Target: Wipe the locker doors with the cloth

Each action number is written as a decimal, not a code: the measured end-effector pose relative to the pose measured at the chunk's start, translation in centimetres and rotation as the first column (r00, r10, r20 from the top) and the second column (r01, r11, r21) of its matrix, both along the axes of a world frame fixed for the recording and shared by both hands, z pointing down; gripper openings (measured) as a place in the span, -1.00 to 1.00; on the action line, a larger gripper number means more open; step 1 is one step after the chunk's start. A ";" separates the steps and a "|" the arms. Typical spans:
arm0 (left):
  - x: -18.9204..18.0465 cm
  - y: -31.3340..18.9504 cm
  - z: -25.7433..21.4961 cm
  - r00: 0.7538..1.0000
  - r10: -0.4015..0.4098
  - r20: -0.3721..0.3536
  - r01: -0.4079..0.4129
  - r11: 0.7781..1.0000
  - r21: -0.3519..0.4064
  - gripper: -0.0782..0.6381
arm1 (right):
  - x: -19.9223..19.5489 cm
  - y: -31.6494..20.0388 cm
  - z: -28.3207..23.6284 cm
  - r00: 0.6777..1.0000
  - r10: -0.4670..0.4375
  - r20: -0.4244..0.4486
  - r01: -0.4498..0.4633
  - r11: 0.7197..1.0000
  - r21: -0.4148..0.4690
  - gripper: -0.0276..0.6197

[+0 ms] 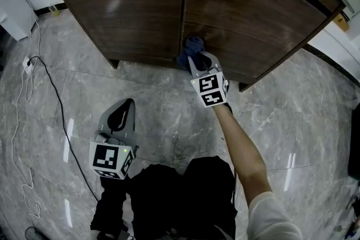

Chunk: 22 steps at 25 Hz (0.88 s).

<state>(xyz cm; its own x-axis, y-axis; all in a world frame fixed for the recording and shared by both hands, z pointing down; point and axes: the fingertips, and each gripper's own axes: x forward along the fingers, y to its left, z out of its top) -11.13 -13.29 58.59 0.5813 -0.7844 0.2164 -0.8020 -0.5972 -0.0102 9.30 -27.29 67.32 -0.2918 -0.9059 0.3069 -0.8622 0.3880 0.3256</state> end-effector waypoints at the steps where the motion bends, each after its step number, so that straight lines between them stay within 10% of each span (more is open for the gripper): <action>1: 0.0 0.0 0.0 1.000 0.001 -0.002 -0.001 1.000 0.000 -0.79 | -0.2 -0.1 -1.1 1.000 -0.004 -0.001 0.004 1.000 0.016 -0.68; 22: -1.9 0.6 -0.7 1.000 -0.004 -0.031 0.003 1.000 -0.007 -0.79 | -4.0 -2.1 -19.0 0.997 -0.048 0.056 0.033 0.971 0.237 -0.68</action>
